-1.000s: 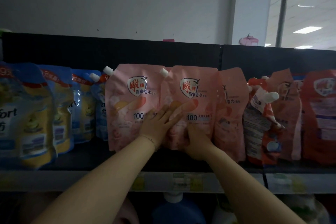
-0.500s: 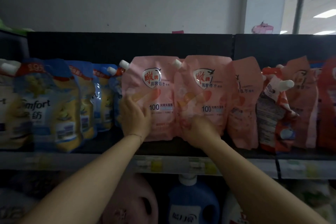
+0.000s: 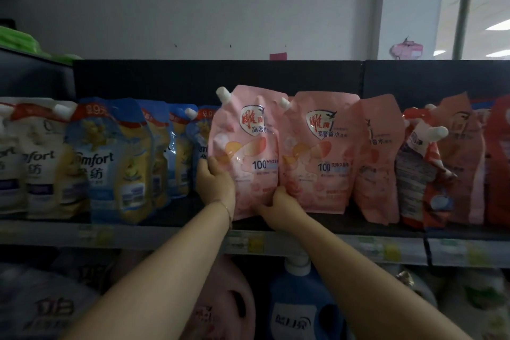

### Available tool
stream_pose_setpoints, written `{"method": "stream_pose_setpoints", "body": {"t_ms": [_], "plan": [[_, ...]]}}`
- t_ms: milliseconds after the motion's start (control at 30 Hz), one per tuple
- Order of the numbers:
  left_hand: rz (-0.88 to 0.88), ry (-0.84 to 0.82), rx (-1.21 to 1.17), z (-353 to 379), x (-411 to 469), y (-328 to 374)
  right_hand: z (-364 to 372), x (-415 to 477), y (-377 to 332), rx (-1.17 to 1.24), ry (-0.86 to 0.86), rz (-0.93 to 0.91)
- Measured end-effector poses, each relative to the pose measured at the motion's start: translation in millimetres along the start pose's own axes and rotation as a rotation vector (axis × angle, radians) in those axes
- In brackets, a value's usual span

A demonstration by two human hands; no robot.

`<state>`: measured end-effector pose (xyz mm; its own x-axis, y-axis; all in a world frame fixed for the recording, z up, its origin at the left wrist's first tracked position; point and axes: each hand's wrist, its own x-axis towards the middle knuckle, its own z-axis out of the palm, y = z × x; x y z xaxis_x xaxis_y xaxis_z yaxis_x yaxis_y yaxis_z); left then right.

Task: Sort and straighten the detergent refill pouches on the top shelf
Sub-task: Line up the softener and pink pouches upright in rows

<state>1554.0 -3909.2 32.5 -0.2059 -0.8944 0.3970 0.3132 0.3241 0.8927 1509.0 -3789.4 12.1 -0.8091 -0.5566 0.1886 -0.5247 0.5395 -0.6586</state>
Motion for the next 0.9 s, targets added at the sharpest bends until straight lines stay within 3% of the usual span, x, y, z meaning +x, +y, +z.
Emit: {"method": "stream_pose_setpoints", "body": {"t_ms": [167,433,900], "plan": [[0.137,-0.018,-0.011,-24,-1,26,-3,-6,-6,0.208,0.005,-0.053],[0.122,0.009,-0.024,-53,9,37,9,-21,-28,0.483,-0.082,-0.201],[0.063,0.120,-0.055,-72,13,60,19,-20,-47,0.419,0.194,-0.379]]}}
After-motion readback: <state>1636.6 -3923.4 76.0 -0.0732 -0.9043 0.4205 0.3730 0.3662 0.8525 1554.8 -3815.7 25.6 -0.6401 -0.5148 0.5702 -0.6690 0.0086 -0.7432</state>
